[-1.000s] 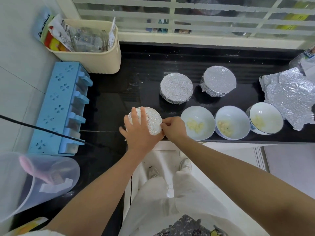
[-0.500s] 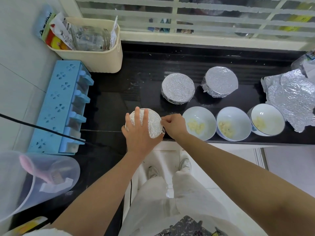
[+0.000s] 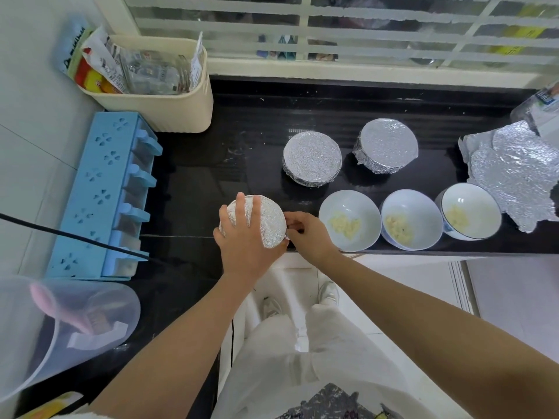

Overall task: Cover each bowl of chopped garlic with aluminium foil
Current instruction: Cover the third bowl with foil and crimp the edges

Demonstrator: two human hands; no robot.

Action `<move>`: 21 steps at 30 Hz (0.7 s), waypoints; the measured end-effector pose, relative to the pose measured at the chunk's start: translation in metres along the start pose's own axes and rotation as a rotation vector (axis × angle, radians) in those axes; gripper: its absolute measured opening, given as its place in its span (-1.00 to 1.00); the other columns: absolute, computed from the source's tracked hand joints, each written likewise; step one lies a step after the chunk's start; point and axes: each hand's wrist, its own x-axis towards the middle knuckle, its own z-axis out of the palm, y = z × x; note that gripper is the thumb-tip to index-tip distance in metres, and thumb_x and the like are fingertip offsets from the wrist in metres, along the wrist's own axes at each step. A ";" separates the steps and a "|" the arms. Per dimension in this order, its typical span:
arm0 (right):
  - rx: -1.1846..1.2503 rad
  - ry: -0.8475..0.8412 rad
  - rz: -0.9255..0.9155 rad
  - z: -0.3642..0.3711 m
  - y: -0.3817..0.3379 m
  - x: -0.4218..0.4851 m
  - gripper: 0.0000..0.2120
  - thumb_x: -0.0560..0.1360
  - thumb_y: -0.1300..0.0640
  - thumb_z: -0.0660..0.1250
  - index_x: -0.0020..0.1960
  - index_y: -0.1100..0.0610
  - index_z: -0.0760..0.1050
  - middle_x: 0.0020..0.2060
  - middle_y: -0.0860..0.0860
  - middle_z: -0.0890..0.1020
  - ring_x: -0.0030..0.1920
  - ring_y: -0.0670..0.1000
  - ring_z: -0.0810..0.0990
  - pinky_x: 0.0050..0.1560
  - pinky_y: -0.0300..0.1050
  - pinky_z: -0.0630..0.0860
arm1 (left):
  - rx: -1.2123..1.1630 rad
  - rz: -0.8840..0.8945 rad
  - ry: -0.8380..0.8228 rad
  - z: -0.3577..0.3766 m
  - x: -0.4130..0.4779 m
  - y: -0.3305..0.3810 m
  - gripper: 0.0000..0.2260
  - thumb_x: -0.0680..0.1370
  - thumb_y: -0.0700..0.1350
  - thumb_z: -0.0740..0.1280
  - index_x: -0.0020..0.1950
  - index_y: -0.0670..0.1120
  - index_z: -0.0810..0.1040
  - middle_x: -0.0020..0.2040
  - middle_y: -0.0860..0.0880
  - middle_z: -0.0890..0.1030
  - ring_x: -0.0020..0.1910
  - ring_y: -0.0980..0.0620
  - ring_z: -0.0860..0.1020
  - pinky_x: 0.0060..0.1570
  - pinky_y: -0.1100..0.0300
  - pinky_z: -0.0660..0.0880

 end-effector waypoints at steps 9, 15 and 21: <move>-0.122 0.138 0.058 0.005 0.007 -0.004 -0.89 0.50 0.25 0.34 -0.03 0.18 0.64 -0.13 0.06 0.69 -0.10 0.07 0.65 0.02 0.00 0.59 | -0.044 0.009 -0.071 -0.006 0.000 -0.002 -0.01 0.31 0.50 0.29 0.58 0.02 0.12 0.59 -0.12 0.10 0.48 -0.31 0.17 0.24 -0.27 0.36; -0.284 0.154 0.041 0.006 0.003 -0.001 -0.89 0.50 0.23 0.30 -0.16 0.17 0.59 -0.25 0.01 0.65 -0.19 0.05 0.60 -0.12 -0.05 0.54 | -0.081 0.031 -0.137 -0.011 0.001 -0.004 -0.05 0.33 0.44 0.25 0.59 0.04 0.02 0.60 -0.10 -0.01 0.51 -0.28 0.07 0.30 -0.29 0.29; -0.289 0.174 0.092 0.007 -0.002 -0.001 -0.89 0.43 0.24 0.29 -0.23 0.13 0.57 -0.35 -0.06 0.58 -0.28 -0.02 0.53 -0.32 -0.17 0.40 | -0.081 0.021 -0.102 -0.008 0.001 -0.004 -0.04 0.32 0.46 0.26 0.59 0.02 0.08 0.59 -0.12 0.05 0.49 -0.30 0.13 0.26 -0.29 0.34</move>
